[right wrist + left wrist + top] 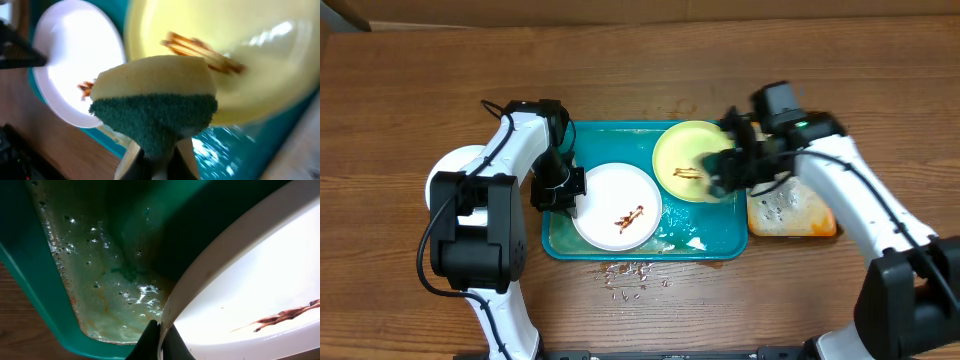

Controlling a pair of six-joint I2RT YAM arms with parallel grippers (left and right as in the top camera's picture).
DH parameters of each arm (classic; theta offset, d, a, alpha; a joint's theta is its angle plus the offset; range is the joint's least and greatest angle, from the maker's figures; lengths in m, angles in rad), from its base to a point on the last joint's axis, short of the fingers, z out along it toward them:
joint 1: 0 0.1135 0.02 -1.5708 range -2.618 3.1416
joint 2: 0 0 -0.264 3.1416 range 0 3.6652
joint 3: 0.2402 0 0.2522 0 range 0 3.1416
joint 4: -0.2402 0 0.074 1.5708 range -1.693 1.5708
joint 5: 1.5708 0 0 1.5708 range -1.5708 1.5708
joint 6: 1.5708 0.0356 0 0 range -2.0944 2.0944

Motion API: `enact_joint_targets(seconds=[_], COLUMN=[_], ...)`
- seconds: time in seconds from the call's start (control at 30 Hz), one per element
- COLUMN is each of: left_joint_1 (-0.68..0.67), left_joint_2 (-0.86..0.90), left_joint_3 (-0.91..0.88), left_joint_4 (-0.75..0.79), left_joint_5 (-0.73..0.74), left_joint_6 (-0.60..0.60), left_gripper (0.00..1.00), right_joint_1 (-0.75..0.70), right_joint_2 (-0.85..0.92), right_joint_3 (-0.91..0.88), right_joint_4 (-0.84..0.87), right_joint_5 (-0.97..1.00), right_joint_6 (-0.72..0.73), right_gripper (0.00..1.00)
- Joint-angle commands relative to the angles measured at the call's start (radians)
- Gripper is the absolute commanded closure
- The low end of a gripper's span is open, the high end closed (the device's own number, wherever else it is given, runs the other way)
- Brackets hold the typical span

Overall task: Clean dirty plates on tray and stack at the side
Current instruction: 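Carry the sponge from the pan to the white plate with right gripper, then scrub the white plate held by left gripper with the sponge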

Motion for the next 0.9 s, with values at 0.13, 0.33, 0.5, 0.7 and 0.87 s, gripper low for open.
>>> enact_joint_targets(seconds=[0.13, 0.33, 0.5, 0.7, 0.87], left_joint_1=[-0.009, -0.01, -0.01, -0.01, -0.01], left_joint_2=[0.013, 0.013, 0.013, 0.013, 0.013], left_joint_3=[0.014, 0.014, 0.014, 0.014, 0.014], left_joint_4=[0.006, 0.011, 0.012, 0.011, 0.012], left_joint_5=[-0.029, -0.028, -0.028, -0.028, -0.028], left_joint_6=[-0.016, -0.016, -0.017, -0.017, -0.017], left_gripper=[0.96, 0.96, 0.96, 0.96, 0.96], right_joint_1=[0.26, 0.399, 0.461, 0.496, 0.508], right_joint_2=[0.034, 0.13, 0.195, 0.256, 0.308], right_joint_3=[0.0, 0.0, 0.0, 0.0, 0.0], right_joint_4=[0.169, 0.258, 0.343, 0.423, 0.465], right_joint_5=[-0.011, -0.004, 0.014, 0.037, 0.069], right_joint_6=[0.188, 0.301, 0.346, 0.365, 0.375], right_gripper=[0.96, 0.96, 0.96, 0.96, 0.96])
